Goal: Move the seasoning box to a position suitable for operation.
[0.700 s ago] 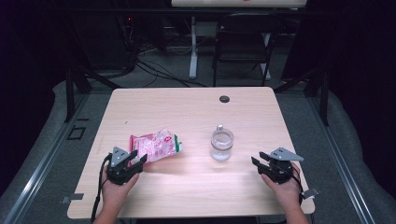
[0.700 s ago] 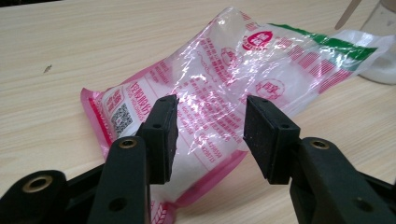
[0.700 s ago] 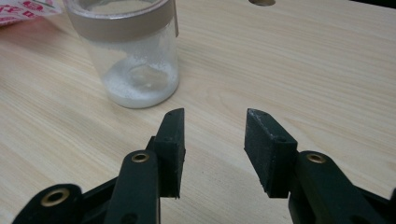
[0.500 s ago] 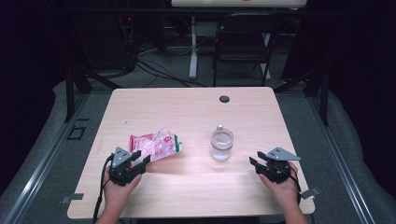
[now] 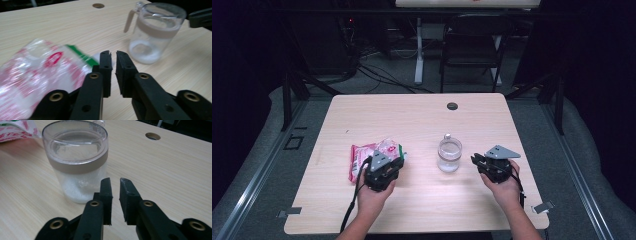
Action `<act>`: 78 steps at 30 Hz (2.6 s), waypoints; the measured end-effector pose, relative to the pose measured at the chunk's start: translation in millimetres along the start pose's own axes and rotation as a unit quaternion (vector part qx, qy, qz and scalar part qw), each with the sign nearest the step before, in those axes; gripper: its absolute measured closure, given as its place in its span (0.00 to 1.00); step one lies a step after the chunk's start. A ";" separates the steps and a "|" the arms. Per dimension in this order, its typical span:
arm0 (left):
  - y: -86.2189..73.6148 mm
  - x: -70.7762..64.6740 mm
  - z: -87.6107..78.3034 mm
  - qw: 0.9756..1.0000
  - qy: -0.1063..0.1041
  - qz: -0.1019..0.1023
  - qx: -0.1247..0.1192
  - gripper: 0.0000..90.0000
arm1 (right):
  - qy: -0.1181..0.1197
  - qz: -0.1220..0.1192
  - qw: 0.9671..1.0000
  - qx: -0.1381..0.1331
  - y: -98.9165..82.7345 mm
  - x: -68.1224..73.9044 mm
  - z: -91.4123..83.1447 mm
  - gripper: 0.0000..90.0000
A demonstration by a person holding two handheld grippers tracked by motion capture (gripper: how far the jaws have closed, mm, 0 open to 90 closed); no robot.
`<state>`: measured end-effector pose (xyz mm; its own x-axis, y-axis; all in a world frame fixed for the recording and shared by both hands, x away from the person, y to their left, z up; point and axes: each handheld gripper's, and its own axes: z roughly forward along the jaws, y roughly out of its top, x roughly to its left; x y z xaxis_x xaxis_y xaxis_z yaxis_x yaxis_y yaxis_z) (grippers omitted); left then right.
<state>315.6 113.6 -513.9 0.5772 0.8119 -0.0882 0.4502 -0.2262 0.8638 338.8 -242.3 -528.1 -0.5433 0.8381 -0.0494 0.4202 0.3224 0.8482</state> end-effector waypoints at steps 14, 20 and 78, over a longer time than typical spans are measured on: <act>25.1 -40.8 73.5 0.999 0.004 0.003 0.051 1.00 | 0.034 0.034 0.999 -0.011 7.6 -19.2 29.3 1.00; 29.3 -48.8 91.9 0.998 0.016 0.004 0.057 1.00 | 0.044 0.021 0.999 -0.020 15.5 -16.2 41.3 0.99; -2.6 -30.6 11.6 0.997 -0.047 0.035 0.057 0.97 | 0.146 -0.032 0.989 0.014 4.0 55.9 0.7 0.86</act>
<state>304.7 83.1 -519.3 0.6685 0.7394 -0.0800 0.4777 -0.3445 0.8081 310.6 -193.9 -527.8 -0.7539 0.6547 0.0551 0.3959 0.3857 0.8334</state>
